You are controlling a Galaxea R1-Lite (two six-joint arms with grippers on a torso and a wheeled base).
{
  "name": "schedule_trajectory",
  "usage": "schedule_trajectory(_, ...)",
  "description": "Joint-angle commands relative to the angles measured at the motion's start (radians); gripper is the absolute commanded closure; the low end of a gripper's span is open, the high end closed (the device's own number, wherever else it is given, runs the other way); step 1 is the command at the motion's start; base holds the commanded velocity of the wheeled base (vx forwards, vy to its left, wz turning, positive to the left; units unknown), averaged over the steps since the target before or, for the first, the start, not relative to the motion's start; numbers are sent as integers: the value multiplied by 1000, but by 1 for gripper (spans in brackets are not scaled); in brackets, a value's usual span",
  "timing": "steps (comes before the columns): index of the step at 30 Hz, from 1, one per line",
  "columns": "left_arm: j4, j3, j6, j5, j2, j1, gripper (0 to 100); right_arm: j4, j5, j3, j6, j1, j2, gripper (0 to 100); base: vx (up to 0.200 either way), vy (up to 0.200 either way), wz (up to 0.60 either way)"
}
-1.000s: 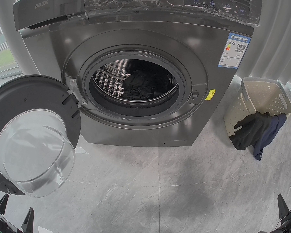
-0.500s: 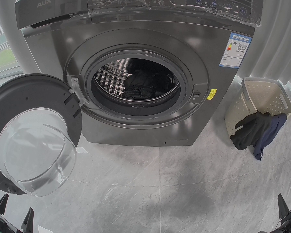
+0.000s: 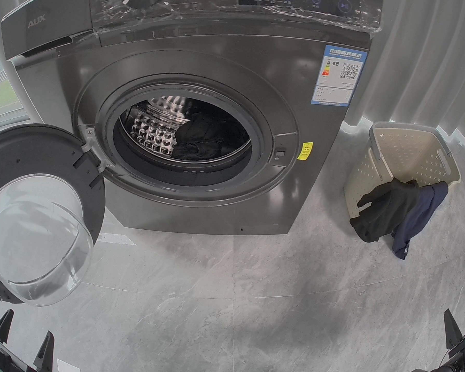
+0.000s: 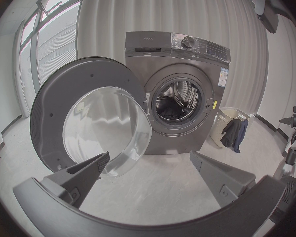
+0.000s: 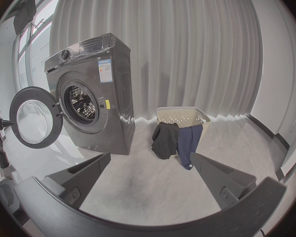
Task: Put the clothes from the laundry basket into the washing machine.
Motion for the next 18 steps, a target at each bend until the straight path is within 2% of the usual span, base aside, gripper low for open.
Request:
schedule_trajectory(1,0,16,1,0,-9,0,0,-2,0,18,0,0,-4,0,0,0,-600)
schedule_trajectory(2,0,16,1,0,-10,0,0,0,0,18,0,0,-4,0,0,0,-600)
schedule_trajectory(18,0,16,-4,0,-10,0,0,0,0,18,2,0,-4,0,200,0,0)
